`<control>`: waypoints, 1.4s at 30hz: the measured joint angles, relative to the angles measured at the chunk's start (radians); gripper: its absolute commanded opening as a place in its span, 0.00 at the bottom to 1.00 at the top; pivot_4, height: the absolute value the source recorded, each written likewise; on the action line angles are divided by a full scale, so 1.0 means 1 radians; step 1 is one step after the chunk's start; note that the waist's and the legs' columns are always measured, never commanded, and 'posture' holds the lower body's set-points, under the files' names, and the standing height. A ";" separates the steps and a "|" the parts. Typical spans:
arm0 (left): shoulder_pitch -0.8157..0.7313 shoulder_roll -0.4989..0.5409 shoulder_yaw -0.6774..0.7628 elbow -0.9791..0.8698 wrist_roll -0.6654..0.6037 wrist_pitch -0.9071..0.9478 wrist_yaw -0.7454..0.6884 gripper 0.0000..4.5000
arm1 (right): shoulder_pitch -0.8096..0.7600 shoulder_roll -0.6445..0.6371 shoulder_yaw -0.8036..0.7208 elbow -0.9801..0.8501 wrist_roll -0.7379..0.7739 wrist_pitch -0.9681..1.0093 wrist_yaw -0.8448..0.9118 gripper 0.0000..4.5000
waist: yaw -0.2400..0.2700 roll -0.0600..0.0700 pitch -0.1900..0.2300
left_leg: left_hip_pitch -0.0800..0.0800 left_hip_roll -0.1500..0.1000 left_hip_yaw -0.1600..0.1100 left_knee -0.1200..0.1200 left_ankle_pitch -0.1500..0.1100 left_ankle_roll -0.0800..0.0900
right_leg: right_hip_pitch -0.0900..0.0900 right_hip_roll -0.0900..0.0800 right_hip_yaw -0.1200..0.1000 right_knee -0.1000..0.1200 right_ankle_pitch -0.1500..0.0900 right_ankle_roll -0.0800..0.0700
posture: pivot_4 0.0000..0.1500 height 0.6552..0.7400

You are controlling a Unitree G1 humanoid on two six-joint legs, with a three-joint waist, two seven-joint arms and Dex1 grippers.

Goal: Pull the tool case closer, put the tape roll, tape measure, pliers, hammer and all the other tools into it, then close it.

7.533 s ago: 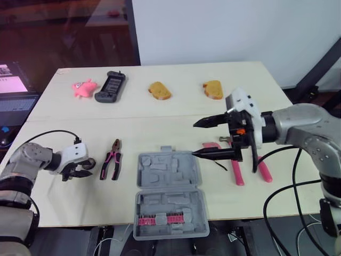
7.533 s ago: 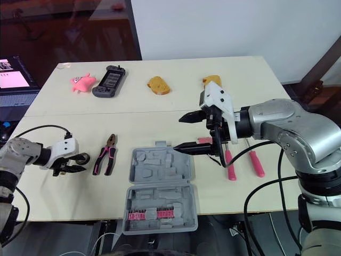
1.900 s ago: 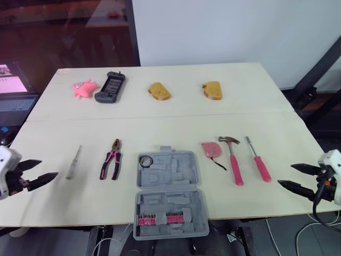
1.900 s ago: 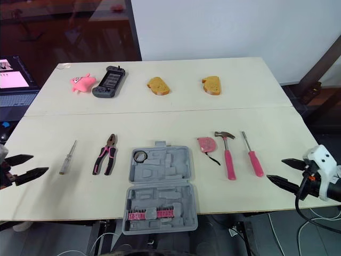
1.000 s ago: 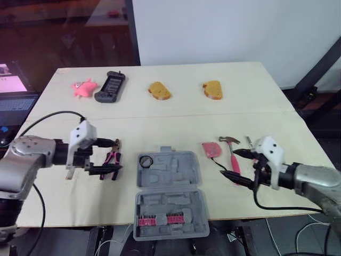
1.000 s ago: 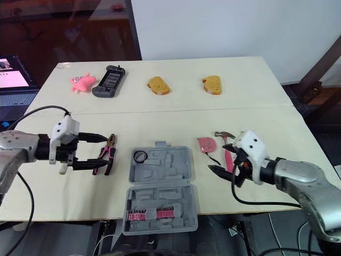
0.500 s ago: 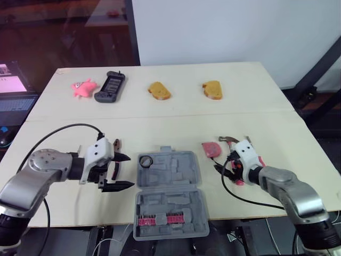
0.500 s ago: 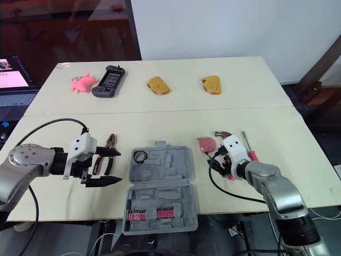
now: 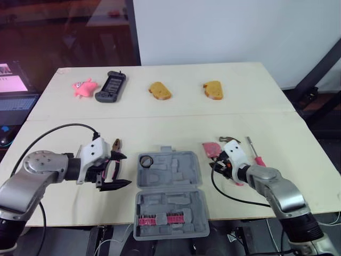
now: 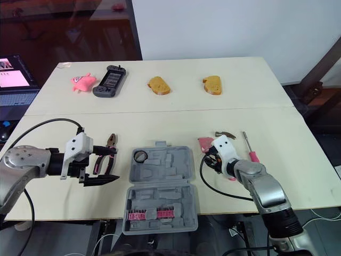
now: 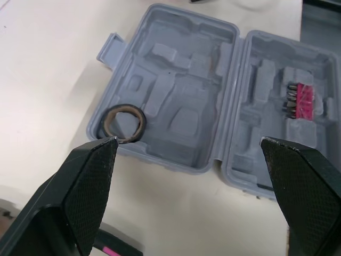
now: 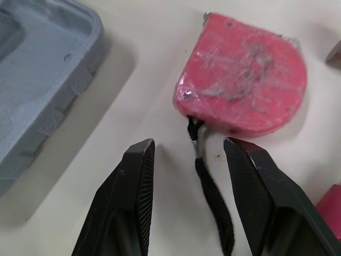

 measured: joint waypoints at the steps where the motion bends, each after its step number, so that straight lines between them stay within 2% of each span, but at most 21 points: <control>1: 0.000 0.000 0.000 0.003 0.002 -0.002 0.000 1.00 | -0.001 0.006 0.000 0.000 -0.001 0.002 -0.002 0.42 | 0.000 0.000 0.000 | 0.000 0.000 0.000 0.000 0.000 0.000 | 0.000 0.000 0.000 0.000 0.000 0.000 | 1.00 1.00; 3: 0.000 0.000 0.000 0.013 0.006 -0.008 -0.002 1.00 | -0.004 0.019 -0.001 0.002 -0.005 0.006 -0.011 0.28 | -0.001 0.000 0.000 | 0.000 0.000 0.000 0.000 0.000 0.000 | 0.000 0.000 0.000 0.000 0.000 0.000 | 1.00 1.00; 5: 0.000 0.000 0.000 0.018 0.011 -0.016 -0.002 1.00 | -0.007 0.025 -0.003 0.008 -0.011 0.006 -0.014 0.05 | -0.001 0.000 0.000 | 0.000 0.000 0.000 0.000 0.000 0.000 | 0.000 0.000 0.000 0.000 0.000 0.000 | 1.00 1.00; 6: -0.001 0.000 -0.001 0.020 0.012 -0.018 -0.003 1.00 | -0.008 0.028 -0.005 0.010 -0.013 0.005 -0.014 0.00 | -0.001 0.000 0.000 | 0.000 0.000 0.000 0.000 0.000 0.000 | 0.000 0.000 0.000 0.000 0.000 0.000 | 1.00 1.00; 14: -0.013 -0.007 -0.010 0.029 0.022 -0.026 -0.003 1.00 | 0.021 0.067 -0.033 0.011 -0.018 -0.011 -0.024 0.00 | -0.001 0.000 -0.001 | 0.001 0.000 0.000 0.000 0.000 0.000 | 0.001 0.000 0.000 0.000 0.000 0.000 | 1.00 1.00; 32: -0.056 -0.064 -0.121 0.052 0.046 -0.047 -0.015 1.00 | 0.326 -0.043 -0.065 -0.341 0.066 0.152 0.056 0.00 | 0.004 0.000 -0.001 | 0.001 0.000 -0.001 0.000 0.000 0.000 | 0.002 0.000 0.000 0.000 0.000 0.000 | 1.00 1.00; 42: -0.068 -0.065 -0.126 0.059 0.046 -0.050 -0.044 1.00 | 0.459 -0.044 -0.077 -0.461 0.114 0.205 0.047 0.00 | 0.004 -0.001 -0.001 | 0.001 0.000 -0.002 0.000 0.000 0.000 | 0.002 0.000 -0.001 -0.001 0.000 0.000 | 1.00 1.00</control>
